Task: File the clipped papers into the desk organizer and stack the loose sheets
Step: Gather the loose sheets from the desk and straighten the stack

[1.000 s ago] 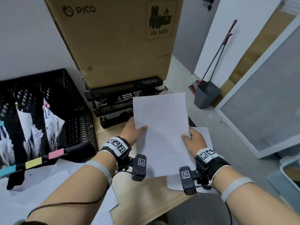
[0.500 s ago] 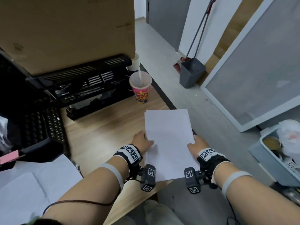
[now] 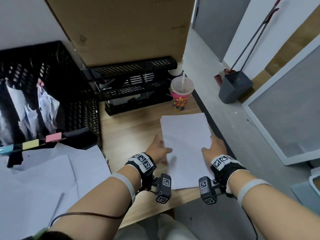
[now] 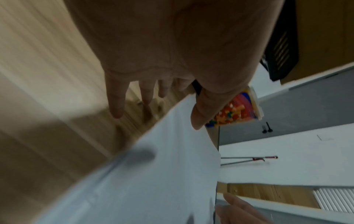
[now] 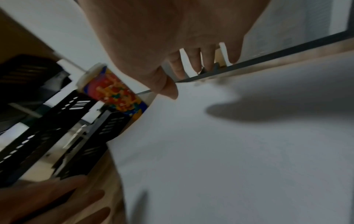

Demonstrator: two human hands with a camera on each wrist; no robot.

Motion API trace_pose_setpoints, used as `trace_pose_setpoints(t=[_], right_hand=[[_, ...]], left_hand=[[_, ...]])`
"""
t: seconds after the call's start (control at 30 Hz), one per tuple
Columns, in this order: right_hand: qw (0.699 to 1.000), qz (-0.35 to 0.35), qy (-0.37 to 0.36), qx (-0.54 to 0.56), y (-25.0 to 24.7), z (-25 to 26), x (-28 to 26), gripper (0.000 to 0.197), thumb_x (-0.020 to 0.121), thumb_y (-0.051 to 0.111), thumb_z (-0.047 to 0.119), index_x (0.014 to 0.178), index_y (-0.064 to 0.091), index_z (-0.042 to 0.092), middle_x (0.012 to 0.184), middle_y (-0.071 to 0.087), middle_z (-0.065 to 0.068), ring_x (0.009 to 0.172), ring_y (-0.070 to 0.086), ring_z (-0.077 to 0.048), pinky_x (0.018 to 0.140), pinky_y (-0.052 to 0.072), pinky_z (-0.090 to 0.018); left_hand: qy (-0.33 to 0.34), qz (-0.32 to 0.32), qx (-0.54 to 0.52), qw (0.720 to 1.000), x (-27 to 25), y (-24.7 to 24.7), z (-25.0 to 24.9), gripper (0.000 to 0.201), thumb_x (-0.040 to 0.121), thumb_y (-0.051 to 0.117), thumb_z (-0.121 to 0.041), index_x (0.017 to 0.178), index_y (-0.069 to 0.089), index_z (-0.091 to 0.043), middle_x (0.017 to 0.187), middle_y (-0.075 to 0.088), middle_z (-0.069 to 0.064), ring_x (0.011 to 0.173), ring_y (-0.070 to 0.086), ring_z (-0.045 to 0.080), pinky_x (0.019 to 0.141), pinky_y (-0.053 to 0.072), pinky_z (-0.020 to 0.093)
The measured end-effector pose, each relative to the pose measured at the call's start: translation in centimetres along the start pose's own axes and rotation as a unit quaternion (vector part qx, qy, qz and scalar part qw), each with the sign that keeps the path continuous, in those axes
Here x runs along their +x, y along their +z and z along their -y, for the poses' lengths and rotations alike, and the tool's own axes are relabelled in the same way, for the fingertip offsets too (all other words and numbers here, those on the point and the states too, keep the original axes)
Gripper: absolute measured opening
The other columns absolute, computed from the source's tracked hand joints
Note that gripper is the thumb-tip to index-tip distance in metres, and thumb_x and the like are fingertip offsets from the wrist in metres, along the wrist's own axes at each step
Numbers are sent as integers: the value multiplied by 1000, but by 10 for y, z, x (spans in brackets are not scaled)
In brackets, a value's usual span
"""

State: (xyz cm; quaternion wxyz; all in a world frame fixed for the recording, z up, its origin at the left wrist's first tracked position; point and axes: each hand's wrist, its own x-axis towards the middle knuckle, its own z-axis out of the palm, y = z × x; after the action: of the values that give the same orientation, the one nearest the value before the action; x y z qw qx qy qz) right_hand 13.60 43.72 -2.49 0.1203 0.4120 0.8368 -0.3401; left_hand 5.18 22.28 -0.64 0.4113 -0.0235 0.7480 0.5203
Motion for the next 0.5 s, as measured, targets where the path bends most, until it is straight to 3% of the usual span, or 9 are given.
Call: trace_pose_setpoints(t=[0.1,0.23,0.33,0.43,0.5], right_hand=[[998,-4,-63,14,19,41,-20,57,83,61,13,137,44,12,142,42,-13,130,46,-31,107,40,-41],[975,142,-167,23,74,101,-55,42,88,54,10,130,52,17,129,55,-3,120,55,-24,98,42,-29],[948,235,-212,31,123,137,-90,24,88,54,12,105,63,26,106,68,4,99,67,-19,88,50,-25],[917,345,-195,35,168,163,-125,16,89,55,11,95,62,24,90,70,-3,79,69,-20,80,56,-35],[904,385,-185,28,192,174,-146,14,90,54,9,97,60,20,87,66,-4,77,69,-22,69,55,-33]], left_hand=[[-29,-46,-22,998,-20,-38,8,68,91,67,-17,151,37,-20,147,46,6,125,53,22,102,47,39],[-35,-109,-78,990,-61,-102,35,37,93,64,-16,129,61,-15,114,64,5,103,61,19,82,46,31],[-45,-181,-101,977,-100,-149,68,27,94,61,-14,121,63,-13,114,66,10,105,65,23,75,47,29],[-63,-272,-100,955,-137,-198,110,22,93,59,-9,114,66,-11,111,68,13,97,64,22,71,48,27],[-79,-332,-71,937,-161,-230,142,24,91,58,-5,113,67,-10,115,68,15,93,62,22,74,47,27]])
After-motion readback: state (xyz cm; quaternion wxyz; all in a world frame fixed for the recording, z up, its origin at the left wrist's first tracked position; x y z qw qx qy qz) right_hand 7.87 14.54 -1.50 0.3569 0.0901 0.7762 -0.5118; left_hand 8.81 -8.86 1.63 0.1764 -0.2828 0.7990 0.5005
